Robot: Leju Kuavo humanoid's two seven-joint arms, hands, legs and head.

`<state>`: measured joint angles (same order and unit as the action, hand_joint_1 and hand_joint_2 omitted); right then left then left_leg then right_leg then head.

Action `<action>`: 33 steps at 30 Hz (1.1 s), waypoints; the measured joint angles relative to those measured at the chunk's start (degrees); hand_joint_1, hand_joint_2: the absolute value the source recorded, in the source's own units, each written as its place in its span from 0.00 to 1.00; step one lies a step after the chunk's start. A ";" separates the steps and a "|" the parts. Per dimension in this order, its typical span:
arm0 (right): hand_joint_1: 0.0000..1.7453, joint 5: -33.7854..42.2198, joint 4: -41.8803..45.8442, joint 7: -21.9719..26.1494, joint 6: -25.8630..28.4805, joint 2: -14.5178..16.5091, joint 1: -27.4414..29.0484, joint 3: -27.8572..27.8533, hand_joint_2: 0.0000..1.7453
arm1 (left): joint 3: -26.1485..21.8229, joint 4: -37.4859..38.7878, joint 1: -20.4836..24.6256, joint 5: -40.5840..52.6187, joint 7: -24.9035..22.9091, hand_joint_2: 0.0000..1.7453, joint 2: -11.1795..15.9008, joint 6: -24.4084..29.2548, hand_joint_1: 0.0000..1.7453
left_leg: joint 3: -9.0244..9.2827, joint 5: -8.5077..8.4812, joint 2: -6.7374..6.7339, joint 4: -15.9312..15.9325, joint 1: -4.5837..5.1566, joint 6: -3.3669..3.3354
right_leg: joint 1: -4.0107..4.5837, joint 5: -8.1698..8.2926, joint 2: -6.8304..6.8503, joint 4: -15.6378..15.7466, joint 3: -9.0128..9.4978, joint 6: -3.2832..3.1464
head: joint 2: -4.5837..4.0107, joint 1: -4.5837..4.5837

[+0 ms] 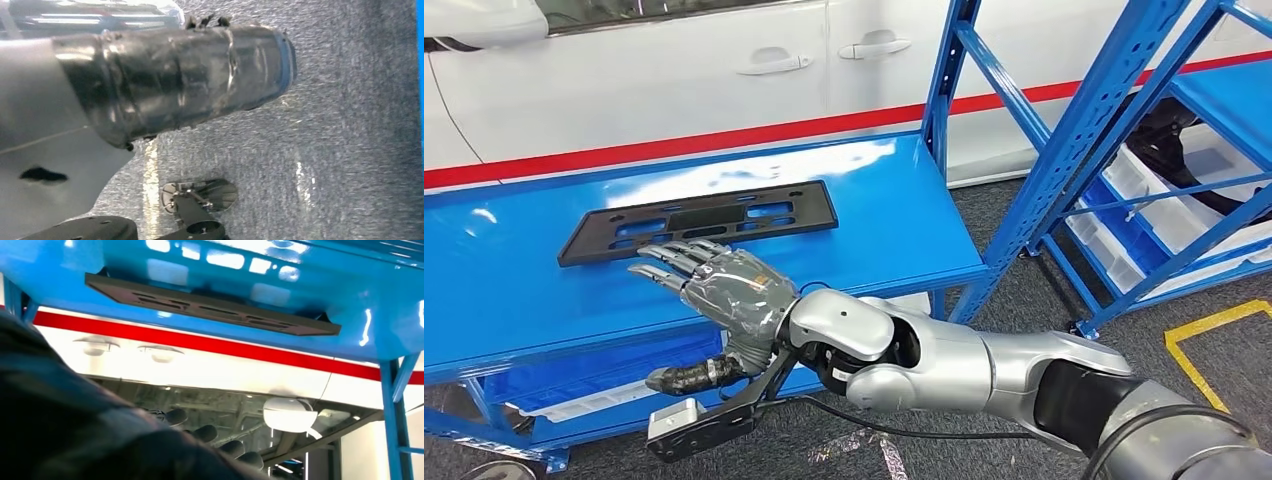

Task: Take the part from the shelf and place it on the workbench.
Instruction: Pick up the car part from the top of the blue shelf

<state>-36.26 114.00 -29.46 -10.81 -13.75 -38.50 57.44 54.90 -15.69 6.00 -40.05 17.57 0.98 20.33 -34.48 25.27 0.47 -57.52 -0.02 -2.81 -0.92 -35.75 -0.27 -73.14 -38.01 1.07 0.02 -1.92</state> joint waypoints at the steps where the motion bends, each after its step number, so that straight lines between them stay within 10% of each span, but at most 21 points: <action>1: 0.00 0.00 -0.04 0.00 0.00 -0.01 0.12 0.00 0.25 | 0.00 0.00 -0.02 0.01 0.00 0.00 0.00 0.00 0.00 | 0.48 0.42 0.04 -0.03 0.03 -0.05 | -0.02 0.79 0.01 -1.30 -1.64 0.04 | 0.00 0.00; 4: 0.00 0.00 -0.08 0.00 0.04 -0.05 0.17 -0.02 1.00 | 0.00 0.00 -0.17 0.02 0.00 0.00 -0.02 0.00 0.00 | 2.14 1.93 0.21 -0.28 0.03 0.15 | -0.13 8.25 0.04 6.38 -0.61 -0.13 | -0.01 -0.01; 6: 0.00 0.01 -0.11 0.00 0.04 -0.06 0.10 -0.02 1.00 | 0.00 0.00 -0.04 0.06 0.01 0.00 -0.05 -0.02 0.00 | 2.64 2.84 0.35 -0.74 0.19 0.67 | 0.05 10.85 0.00 11.98 1.57 -0.51 | -0.01 0.03; 11: 0.00 0.26 -0.20 -0.03 -0.47 -0.25 -0.26 -0.04 1.00 | 0.00 0.00 0.09 0.13 -0.04 0.00 -0.05 -0.36 0.00 | 2.47 4.26 0.27 -1.93 0.08 2.21 | 0.08 10.31 -0.20 14.00 2.78 -1.77 | 0.00 0.08; 16: 0.00 0.32 -0.53 -0.33 -1.83 -0.27 -0.43 -0.03 1.00 | 0.00 0.00 0.09 0.14 -0.21 0.00 -0.09 -0.96 0.00 | -5.96 8.81 -0.05 -16.28 -0.59 3.55 | -0.14 9.67 0.11 14.31 3.72 -2.55 | -0.01 0.09; 21: 0.00 0.37 -1.57 -0.48 -2.20 -0.32 -0.39 -0.02 1.00 | 0.00 0.00 0.20 0.20 -0.57 0.00 -0.07 -1.13 0.00 | -1.26 0.33 -0.08 -3.07 -0.49 3.11 | -0.11 8.64 -0.13 14.15 4.78 -1.75 | -0.01 0.09; 26: 0.00 0.95 -2.74 -0.38 -2.15 -0.33 -0.17 -0.02 1.00 | 0.00 0.00 0.30 0.48 -0.73 0.00 -0.09 -1.22 0.00 | 0.01 0.30 0.02 -0.37 -0.37 1.66 | -0.06 7.84 -0.01 13.71 4.54 -0.39 | -0.01 0.05; 30: 0.00 1.20 -4.57 -0.62 -2.19 -0.34 0.45 -0.02 1.00 | 0.00 0.00 0.60 0.78 -1.02 0.00 -0.11 -1.36 0.00 | 0.33 0.23 -0.03 0.11 -0.39 0.57 | -0.01 2.30 0.04 1.42 -1.66 -0.12 | -0.01 0.04; 33: 0.00 1.42 -6.27 -0.76 -2.09 -0.33 1.40 -0.02 1.00 | 0.00 0.00 0.64 0.85 -1.27 0.00 -0.15 -1.59 0.00 | 0.48 0.58 0.05 -0.17 -0.36 0.50 | -0.19 4.59 0.07 0.97 -2.74 -0.03 | -0.01 0.03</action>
<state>-34.84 107.73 -30.22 -12.91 -14.08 -37.10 57.42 54.90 -15.69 6.64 -39.19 16.31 0.84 18.74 -34.00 25.85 0.52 -57.70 -0.38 -2.31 -1.11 -31.17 -0.20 -72.17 -40.74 1.04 0.01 -1.89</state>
